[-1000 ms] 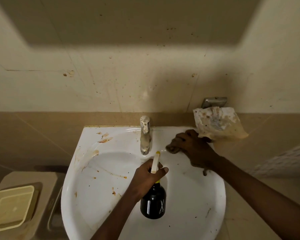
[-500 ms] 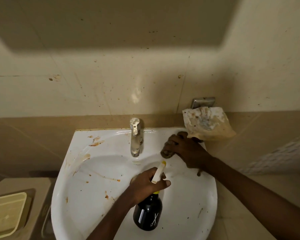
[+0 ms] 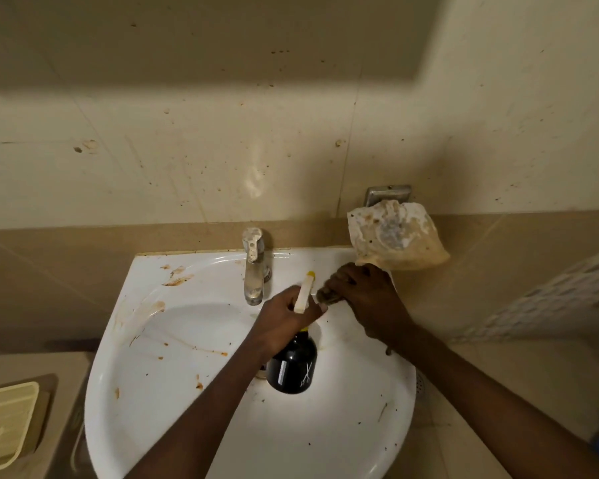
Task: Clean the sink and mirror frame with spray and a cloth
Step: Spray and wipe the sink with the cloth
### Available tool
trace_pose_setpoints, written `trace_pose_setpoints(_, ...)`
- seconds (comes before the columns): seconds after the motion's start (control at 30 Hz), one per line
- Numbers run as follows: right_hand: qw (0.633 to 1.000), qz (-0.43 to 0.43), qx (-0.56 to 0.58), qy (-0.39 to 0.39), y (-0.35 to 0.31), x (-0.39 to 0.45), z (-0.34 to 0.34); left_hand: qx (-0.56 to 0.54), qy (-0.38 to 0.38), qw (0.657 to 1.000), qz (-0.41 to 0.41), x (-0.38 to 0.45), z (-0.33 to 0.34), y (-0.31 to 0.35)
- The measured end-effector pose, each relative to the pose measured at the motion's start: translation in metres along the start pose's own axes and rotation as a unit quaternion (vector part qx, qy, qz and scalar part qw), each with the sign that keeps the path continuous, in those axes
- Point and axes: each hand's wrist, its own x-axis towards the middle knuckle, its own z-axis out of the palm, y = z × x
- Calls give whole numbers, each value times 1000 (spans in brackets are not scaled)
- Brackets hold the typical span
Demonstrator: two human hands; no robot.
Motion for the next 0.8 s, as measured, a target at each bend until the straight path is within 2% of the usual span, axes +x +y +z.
trace_pose_setpoints(0.07,1000,9,-9,8,3,-4,-1,-20,12,1000,-3,8,1,6)
trace_pose_setpoints(0.17,999,-6,-22,29,6,-15,-2,-45,-9,999,-13,13,0,11)
trace_pose_setpoints(0.3,998,20,-21,54,1,-9,1,-22,-4,1000,-14,11,0,8)
trace_pose_setpoints(0.4,997,30,-19,66,-1,-4,7,-50,-34,998,-28,2,3,3)
trace_pose_setpoints(0.47,997,34,-23,62,-1,-7,8,-68,-63,995,-35,-1,6,-1)
trace_pose_setpoints(0.57,996,66,-26,63,-8,-2,8,-35,-69,997,-24,-5,8,-4)
trace_pose_setpoints(0.7,992,99,68,26,-33,44,5,-18,-50,998,-20,-11,9,-9)
trace_pose_setpoints(0.8,997,41,69,7,-27,49,3,-16,-78,997,-20,-12,7,-16)
